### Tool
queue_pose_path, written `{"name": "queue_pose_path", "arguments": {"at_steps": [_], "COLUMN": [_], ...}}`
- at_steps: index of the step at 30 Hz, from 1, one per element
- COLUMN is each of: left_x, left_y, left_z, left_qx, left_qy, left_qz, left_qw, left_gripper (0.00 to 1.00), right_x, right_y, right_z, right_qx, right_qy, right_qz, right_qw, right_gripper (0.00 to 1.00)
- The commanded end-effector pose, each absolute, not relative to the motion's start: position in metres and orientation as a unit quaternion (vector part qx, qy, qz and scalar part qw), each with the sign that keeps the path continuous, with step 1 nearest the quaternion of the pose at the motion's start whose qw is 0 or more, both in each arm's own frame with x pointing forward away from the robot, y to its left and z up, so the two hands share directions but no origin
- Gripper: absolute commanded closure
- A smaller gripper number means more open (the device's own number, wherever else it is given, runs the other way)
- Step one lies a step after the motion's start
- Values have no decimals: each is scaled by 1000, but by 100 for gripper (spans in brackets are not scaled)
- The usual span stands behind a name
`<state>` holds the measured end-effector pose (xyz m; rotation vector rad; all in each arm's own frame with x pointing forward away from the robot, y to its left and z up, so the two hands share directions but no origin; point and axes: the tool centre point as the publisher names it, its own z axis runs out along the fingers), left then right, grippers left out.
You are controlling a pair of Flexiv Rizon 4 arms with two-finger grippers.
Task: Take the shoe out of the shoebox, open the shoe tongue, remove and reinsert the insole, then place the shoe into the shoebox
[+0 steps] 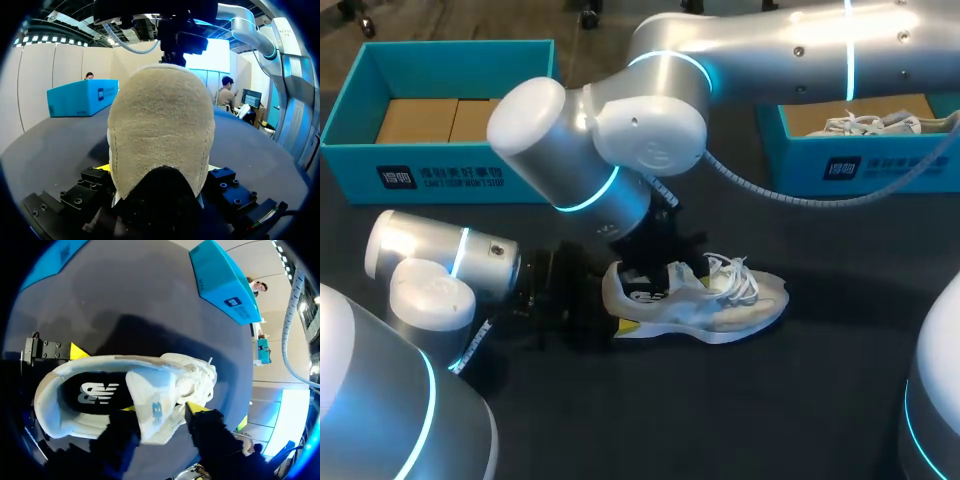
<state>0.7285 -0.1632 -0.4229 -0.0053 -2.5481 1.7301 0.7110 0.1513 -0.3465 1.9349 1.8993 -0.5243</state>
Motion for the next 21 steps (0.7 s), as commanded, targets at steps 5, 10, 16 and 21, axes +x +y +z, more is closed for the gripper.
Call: {"name": "queue_pose_path", "arguments": {"at_steps": [5,10,16,21], "left_x": [728,728,728,728], "left_y": [-163,-163,-163,-163], "left_z": [-423,-423,-423,-423], "left_qx": [-1,-1,-1,-1], "left_qy": [-828,-828,-828,-828], "left_qz": [560,560,560,560], "left_qw": [31,31,31,31], "left_gripper": [100,100,100,100], "right_x": [709,710,710,705], "right_y": [140,125,104,85], "right_z": [-340,-330,-323,-321], "right_qx": [785,778,763,756], "right_qy": [562,580,610,622], "right_qz": [-143,-130,-113,-106], "right_qw": [218,205,182,174], "right_gripper": [100,100,100,100]}}
